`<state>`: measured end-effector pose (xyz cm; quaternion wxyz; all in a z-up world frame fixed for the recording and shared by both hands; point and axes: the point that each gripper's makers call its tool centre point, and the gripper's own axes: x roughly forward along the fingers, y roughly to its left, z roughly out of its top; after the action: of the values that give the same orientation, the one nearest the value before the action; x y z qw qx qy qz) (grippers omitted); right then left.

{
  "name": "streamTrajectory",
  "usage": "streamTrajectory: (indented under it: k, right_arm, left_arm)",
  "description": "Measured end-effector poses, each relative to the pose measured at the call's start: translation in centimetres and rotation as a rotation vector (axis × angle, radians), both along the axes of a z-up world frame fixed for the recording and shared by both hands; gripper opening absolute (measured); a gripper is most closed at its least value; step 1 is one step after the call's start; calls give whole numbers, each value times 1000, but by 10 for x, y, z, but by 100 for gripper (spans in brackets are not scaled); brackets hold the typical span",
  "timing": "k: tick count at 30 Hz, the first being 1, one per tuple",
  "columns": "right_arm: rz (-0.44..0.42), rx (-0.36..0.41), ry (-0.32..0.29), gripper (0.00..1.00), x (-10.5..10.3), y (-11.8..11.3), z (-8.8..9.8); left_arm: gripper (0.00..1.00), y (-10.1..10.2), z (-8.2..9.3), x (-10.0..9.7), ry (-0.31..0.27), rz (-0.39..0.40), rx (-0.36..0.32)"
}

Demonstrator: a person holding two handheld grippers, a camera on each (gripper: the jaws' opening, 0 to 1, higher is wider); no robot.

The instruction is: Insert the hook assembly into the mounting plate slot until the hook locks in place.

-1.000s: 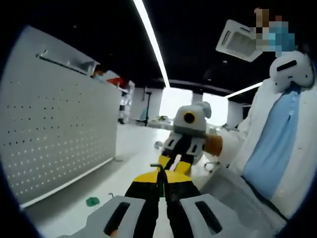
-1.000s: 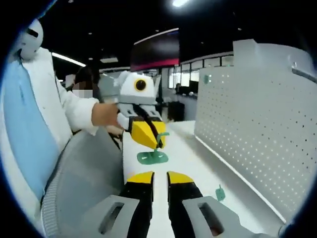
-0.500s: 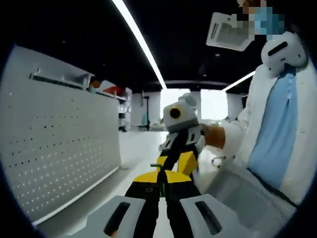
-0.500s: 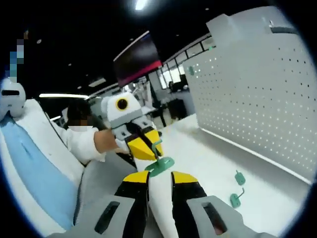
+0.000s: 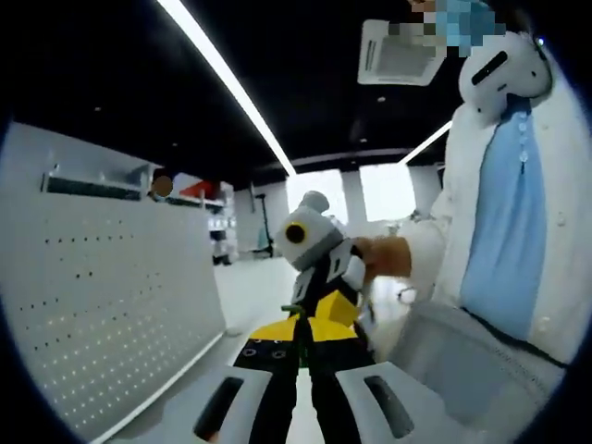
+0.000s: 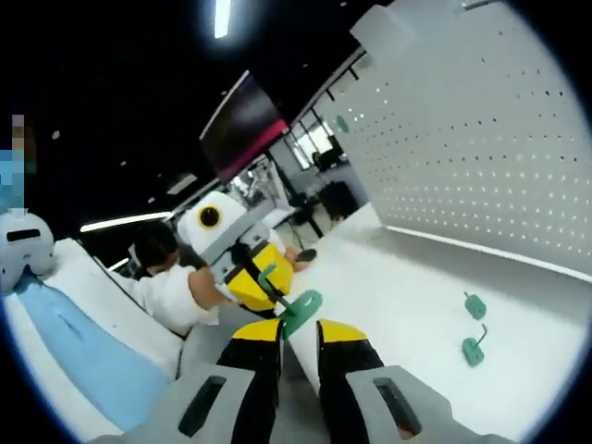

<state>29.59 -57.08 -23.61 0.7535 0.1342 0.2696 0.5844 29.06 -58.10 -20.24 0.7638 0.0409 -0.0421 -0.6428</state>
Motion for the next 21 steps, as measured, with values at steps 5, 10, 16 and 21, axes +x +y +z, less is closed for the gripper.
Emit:
streamTrajectory:
  k: [5, 10, 16, 21]
  right_arm:
    - [8, 35, 52, 7, -5, 3, 4]
    - [-1, 38, 74, 5, -4, 2, 3]
    - [-57, 47, 93, 2, 5, -4, 1]
    - [-149, 77, 79, 0, 21, -12, 6]
  left_arm:
    - [2, -1, 3, -2, -27, -7, -6]
    - [3, -3, 3, -6, -54, -16, 9]
    - [4, -5, -1, -2, -55, 14, 30]
    - [7, -3, -3, 11, -26, 82, 42]
